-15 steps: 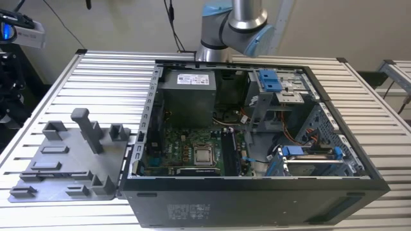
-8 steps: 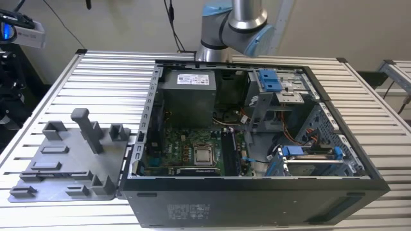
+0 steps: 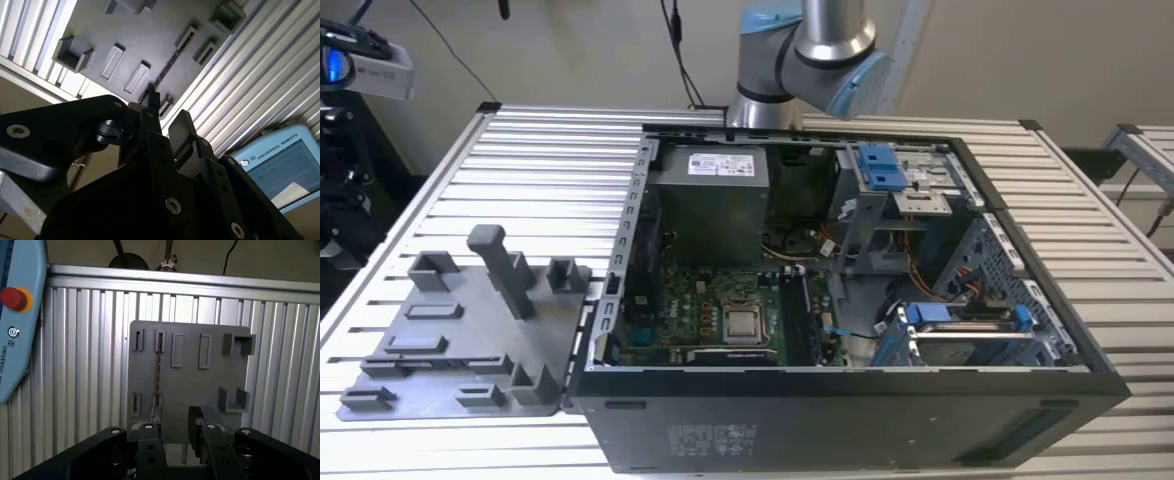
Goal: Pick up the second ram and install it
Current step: 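Pick up the second ram and move it above second insertion slot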
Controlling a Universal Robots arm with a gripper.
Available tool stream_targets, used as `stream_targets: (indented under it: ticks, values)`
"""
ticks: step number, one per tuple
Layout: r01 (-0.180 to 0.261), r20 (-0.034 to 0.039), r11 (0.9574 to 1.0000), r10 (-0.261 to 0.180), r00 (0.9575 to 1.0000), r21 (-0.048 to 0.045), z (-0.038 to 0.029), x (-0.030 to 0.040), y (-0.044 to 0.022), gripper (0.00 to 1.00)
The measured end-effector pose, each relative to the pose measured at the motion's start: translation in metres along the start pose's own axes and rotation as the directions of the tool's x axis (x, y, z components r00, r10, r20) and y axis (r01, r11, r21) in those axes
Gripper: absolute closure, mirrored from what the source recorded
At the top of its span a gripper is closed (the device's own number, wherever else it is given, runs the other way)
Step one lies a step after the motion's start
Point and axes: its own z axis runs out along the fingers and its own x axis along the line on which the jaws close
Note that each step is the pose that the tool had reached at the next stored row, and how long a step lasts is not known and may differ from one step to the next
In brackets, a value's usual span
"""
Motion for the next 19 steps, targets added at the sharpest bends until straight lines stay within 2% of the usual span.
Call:
stream_targets:
  ticks: [6,11,19]
  values:
    - [0.0,0.0002,1.0,0.0,1.0,0.0,0.003,-0.0006,-0.0001,0.64]
    - [0.007,0.0057,1.0,-0.007,1.0,0.0012,0.01,-0.0006,0.0037,0.64]
    - [0.026,0.008,0.9996,-0.026,0.9996,0.0018,0.0227,-0.0003,0.0083,0.64]
